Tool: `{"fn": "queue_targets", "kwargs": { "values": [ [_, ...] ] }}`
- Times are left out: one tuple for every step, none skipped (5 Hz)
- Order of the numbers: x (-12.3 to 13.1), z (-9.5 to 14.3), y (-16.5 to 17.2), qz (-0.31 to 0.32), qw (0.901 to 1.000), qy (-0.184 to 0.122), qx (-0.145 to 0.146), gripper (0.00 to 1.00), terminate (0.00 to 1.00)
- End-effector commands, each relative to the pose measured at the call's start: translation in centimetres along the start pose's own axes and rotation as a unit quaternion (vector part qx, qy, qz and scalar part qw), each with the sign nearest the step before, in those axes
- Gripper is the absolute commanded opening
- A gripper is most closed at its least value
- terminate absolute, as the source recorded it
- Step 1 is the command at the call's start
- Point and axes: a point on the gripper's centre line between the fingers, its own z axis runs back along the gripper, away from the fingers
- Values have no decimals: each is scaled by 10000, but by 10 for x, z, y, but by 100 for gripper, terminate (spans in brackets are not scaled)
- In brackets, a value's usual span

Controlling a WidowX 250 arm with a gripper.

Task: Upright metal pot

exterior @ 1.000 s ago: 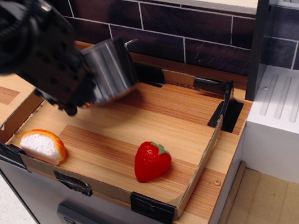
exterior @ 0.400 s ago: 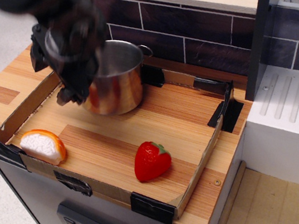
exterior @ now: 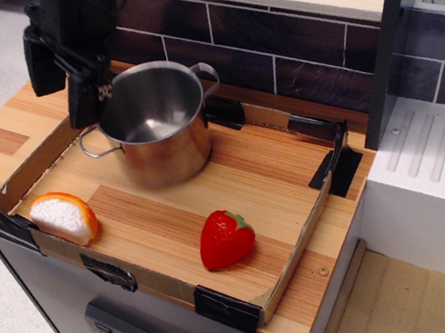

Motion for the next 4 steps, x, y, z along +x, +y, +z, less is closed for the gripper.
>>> {"fn": "queue_targets", "kwargs": {
  "values": [
    [9,15,18,159,9987,-387,296,100,0],
    [6,50,21,225,9967,-779,42,100,0],
    [0,100,28,508,9868,-1533,-157,100,0],
    [-7,148,43,948,9788,-1749,-478,100,0]
  ]
}}
